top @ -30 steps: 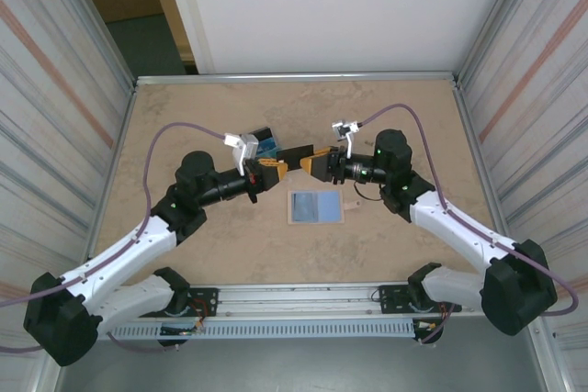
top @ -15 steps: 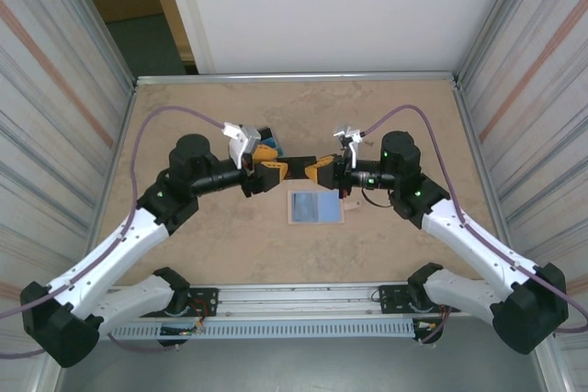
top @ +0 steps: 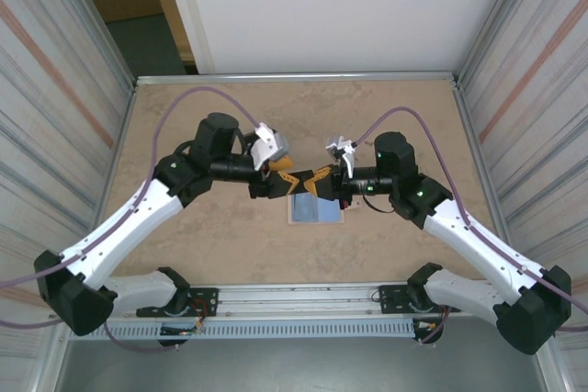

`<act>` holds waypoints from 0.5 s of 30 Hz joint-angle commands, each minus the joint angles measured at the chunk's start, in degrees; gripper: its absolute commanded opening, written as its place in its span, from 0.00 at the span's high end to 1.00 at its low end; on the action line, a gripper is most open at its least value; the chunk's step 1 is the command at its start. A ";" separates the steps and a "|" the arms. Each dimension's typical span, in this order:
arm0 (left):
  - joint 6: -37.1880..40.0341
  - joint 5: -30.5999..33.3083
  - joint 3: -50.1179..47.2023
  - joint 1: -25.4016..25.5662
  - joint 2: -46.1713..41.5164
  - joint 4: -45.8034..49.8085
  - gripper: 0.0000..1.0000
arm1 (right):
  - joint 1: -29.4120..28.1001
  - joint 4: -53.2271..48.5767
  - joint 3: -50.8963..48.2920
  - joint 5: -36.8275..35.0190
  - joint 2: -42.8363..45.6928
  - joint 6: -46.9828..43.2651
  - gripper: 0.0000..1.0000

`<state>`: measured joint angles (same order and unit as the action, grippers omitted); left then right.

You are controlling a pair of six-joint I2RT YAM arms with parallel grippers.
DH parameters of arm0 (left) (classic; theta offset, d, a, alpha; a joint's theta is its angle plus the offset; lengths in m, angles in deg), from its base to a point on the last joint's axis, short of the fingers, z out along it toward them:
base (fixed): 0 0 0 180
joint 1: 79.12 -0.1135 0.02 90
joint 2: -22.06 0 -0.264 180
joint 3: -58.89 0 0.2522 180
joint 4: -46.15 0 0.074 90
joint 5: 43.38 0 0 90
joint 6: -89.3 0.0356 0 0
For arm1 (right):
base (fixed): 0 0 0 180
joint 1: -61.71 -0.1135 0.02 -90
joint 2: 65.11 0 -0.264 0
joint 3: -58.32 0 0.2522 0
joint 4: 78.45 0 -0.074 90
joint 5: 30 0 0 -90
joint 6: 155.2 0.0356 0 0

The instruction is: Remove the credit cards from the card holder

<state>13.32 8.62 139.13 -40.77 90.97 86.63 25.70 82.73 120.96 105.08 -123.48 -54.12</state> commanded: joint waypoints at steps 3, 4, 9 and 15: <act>5.60 -2.95 3.61 0.61 1.69 4.75 0.86 | -0.38 -1.33 2.10 0.28 -0.04 -2.19 1.00; 5.69 -2.75 3.66 0.59 1.80 4.81 0.99 | -0.33 -1.52 2.05 -0.61 0.01 -2.17 1.00; 7.07 2.76 2.27 0.24 0.77 3.32 1.00 | 0.72 -2.16 1.61 -7.27 0.66 -0.96 0.63; 9.79 9.61 -0.27 -3.11 1.15 0.20 1.00 | 3.76 -3.14 1.46 -14.87 1.32 2.46 0.19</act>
<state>20.03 13.08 140.24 -42.61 92.63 89.29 28.20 80.39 121.20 95.60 -123.42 -53.45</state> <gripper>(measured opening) 0.050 0.780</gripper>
